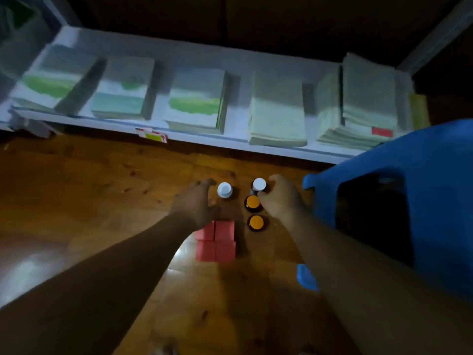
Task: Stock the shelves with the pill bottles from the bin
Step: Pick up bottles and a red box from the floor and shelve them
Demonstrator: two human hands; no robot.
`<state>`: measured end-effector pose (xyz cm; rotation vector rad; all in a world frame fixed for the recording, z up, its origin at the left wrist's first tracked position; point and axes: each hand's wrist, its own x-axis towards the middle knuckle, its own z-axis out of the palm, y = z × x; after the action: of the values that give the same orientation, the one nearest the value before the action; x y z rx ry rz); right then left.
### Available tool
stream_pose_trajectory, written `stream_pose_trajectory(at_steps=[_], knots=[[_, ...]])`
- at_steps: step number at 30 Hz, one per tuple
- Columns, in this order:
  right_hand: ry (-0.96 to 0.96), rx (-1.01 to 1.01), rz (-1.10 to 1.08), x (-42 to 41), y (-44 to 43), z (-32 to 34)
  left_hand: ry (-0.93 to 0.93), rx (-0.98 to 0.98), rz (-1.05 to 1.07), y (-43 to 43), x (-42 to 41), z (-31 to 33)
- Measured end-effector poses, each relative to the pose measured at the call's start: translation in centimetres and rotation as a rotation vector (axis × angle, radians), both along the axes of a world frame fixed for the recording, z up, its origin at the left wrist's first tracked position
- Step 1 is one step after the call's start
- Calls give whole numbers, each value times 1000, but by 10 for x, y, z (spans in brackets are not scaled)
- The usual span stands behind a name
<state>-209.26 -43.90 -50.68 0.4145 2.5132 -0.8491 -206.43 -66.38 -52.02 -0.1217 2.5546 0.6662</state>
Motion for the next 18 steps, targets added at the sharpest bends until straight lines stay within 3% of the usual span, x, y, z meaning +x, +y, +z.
stream_pose_trajectory(at_steps=[5, 10, 14, 18], knots=[[7, -1, 7, -29, -5, -90, 14, 4, -124, 12, -49, -75], [101, -53, -97, -42, -7, -129, 39, 46, -145, 11, -62, -104], [238, -68, -196, -44, -10, -117, 111, 197, -13, 4, -60, -86], [413, -255, -230, -22, -26, -46, 133, 503, 245, -7, -51, -12]])
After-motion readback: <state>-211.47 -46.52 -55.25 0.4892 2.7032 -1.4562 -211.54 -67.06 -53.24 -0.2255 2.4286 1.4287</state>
